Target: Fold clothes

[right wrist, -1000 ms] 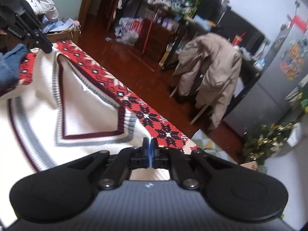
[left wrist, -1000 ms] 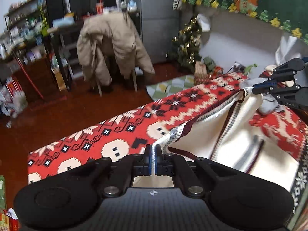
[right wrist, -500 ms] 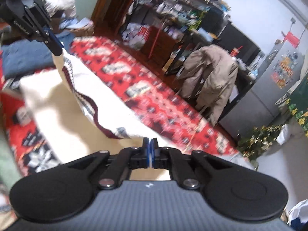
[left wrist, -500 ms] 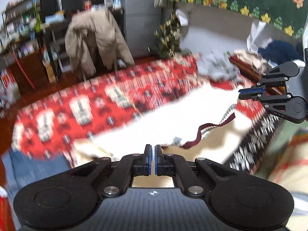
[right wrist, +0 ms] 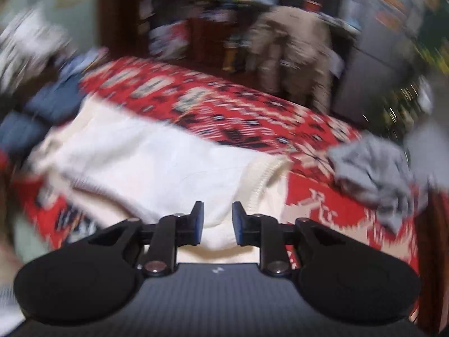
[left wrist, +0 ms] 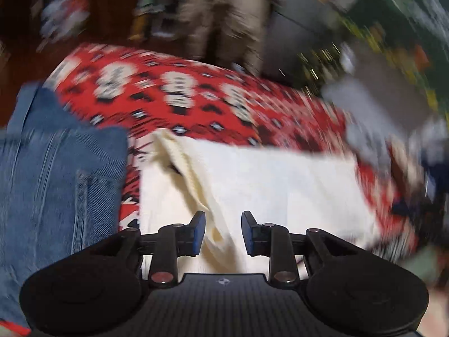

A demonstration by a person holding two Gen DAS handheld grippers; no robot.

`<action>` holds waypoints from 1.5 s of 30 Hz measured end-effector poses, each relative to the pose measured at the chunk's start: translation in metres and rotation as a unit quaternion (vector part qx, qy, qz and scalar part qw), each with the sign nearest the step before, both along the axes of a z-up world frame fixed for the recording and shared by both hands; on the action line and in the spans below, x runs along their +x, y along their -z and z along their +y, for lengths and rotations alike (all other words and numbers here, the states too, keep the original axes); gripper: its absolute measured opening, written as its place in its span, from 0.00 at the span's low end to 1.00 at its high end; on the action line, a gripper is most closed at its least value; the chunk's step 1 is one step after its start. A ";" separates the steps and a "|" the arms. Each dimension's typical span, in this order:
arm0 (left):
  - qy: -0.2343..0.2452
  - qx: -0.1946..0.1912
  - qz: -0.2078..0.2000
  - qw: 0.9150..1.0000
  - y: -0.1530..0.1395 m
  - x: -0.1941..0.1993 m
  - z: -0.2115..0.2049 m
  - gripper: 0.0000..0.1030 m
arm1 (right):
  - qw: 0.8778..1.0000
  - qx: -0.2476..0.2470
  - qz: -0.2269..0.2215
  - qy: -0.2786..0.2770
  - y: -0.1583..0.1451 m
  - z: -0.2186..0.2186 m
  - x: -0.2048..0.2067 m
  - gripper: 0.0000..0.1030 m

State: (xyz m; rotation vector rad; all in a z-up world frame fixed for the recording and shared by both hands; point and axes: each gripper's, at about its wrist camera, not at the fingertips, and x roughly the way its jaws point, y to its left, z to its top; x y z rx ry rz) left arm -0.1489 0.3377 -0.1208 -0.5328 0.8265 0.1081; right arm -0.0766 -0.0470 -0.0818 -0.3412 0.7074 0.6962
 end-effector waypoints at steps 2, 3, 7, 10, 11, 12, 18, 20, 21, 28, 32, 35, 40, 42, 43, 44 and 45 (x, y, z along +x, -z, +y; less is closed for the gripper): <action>-0.037 -0.016 0.001 0.999 0.003 0.008 0.014 0.28 | 0.998 0.031 0.020 0.055 0.004 -0.006 0.018 0.25; -0.049 -0.022 -0.002 0.999 0.004 0.012 0.019 0.29 | 0.995 0.047 0.029 0.080 0.007 -0.009 0.027 0.25; -0.086 -0.037 -0.004 0.996 0.013 0.032 0.037 0.35 | 0.982 0.101 0.043 0.152 0.020 -0.011 0.073 0.30; -0.119 -0.061 -0.010 0.991 0.021 0.043 0.053 0.35 | 0.970 0.137 0.058 0.192 0.032 -0.013 0.108 0.30; -0.125 -0.072 -0.014 0.989 0.023 0.046 0.057 0.35 | 0.964 0.155 0.068 0.203 0.036 -0.015 0.119 0.30; -0.128 -0.085 -0.016 0.988 0.025 0.049 0.061 0.35 | 0.959 0.174 0.079 0.210 0.042 -0.016 0.130 0.30; -0.135 -0.140 0.000 0.981 0.040 0.057 0.070 0.37 | 0.933 0.239 0.149 0.226 0.071 -0.013 0.176 0.32; -0.135 -0.158 -0.002 0.978 0.046 0.058 0.072 0.37 | 0.919 0.270 0.175 0.229 0.081 -0.014 0.184 0.33; -0.133 -0.168 -0.006 0.977 0.048 0.059 0.072 0.37 | 0.914 0.280 0.185 0.230 0.085 -0.014 0.188 0.33; -0.145 -0.173 -0.015 0.974 0.054 0.066 0.072 0.27 | 0.915 0.278 0.182 0.227 0.099 -0.004 0.192 0.29; -0.148 -0.120 -0.025 0.981 0.049 0.067 0.064 0.04 | 0.918 0.269 0.161 0.243 0.100 -0.003 0.189 0.04; -0.145 -0.082 -0.047 0.985 0.038 0.063 0.062 0.05 | 0.925 0.260 0.123 0.249 0.089 -0.003 0.182 0.03; -0.134 -0.060 -0.022 0.989 0.055 0.071 0.063 0.05 | 0.925 0.250 0.125 0.256 0.102 -0.004 0.186 0.03; -0.133 -0.058 -0.019 0.989 0.057 0.072 0.065 0.08 | 0.925 0.247 0.133 0.258 0.112 -0.003 0.189 0.04; -0.133 -0.058 -0.018 0.989 0.057 0.073 0.066 0.12 | 0.924 0.246 0.136 0.259 0.116 -0.003 0.191 0.04; -0.134 -0.058 -0.018 0.989 0.056 0.073 0.067 0.12 | 0.924 0.247 0.137 0.259 0.116 -0.003 0.192 0.06; -0.134 -0.059 -0.018 0.989 0.056 0.074 0.068 0.12 | 0.922 0.250 0.137 0.261 0.115 -0.003 0.192 0.08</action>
